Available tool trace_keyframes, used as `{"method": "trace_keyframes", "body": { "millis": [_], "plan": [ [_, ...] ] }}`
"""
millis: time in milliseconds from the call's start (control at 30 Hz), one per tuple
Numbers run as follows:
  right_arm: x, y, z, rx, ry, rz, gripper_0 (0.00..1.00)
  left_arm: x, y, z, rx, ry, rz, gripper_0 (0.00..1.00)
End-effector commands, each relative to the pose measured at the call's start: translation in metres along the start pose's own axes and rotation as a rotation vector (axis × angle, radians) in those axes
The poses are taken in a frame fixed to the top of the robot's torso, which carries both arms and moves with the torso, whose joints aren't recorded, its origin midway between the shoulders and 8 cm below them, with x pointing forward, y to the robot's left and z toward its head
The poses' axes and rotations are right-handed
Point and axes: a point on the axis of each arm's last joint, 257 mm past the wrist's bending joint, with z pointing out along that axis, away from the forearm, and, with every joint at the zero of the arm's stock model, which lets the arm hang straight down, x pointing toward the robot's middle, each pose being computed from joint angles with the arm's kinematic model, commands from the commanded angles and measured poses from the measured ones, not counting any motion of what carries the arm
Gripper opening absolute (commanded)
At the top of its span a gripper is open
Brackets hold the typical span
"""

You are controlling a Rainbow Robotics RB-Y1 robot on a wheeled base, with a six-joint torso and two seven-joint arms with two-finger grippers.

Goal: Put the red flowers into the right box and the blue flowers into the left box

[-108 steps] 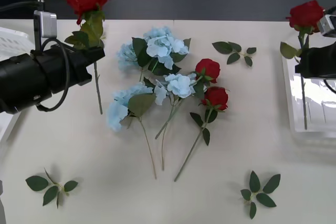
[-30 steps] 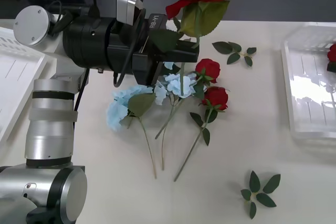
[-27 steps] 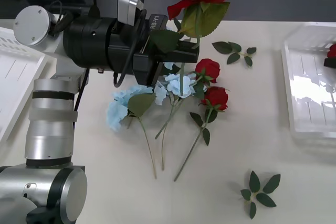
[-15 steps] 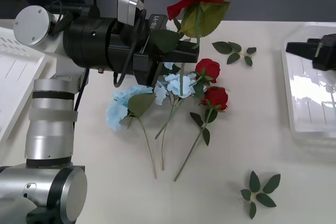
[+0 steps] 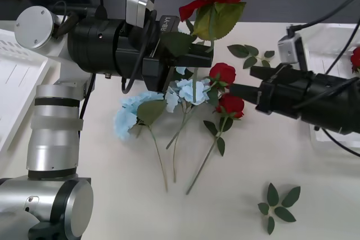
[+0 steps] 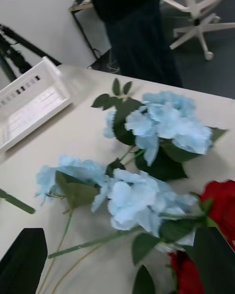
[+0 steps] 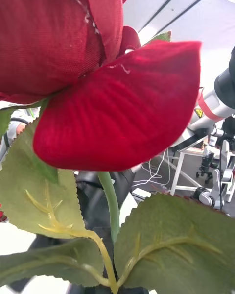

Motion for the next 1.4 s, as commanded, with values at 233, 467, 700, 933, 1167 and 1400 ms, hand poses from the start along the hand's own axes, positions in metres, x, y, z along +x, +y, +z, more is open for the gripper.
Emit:
{"method": "trace_keyframes", "body": {
  "millis": [233, 467, 700, 933, 1167, 1400],
  "plan": [
    [-0.021, 0.079, 0.040, -0.153, -0.095, -0.178, 0.88, -0.007, -0.003, 0.001, 0.014, 0.013, 0.039, 0.00],
    [-0.022, 0.097, 0.049, -0.186, -0.118, -0.167, 0.88, -0.007, -0.003, 0.001, 0.014, 0.013, 0.039, 0.00],
    [-0.037, 0.113, 0.057, -0.217, -0.160, -0.157, 0.88, -0.007, -0.003, 0.001, 0.014, 0.013, 0.039, 0.00],
    [-0.045, 0.127, 0.061, -0.244, -0.183, -0.146, 0.88, -0.007, -0.003, 0.001, 0.014, 0.013, 0.039, 0.00],
    [-0.043, 0.131, 0.060, -0.252, -0.180, -0.138, 0.00, -0.007, -0.003, 0.001, 0.014, 0.013, 0.039, 0.00],
    [-0.042, 0.128, 0.060, -0.248, -0.175, -0.126, 0.00, -0.007, -0.003, 0.001, 0.014, 0.013, 0.039, 0.00]
  ]
}}
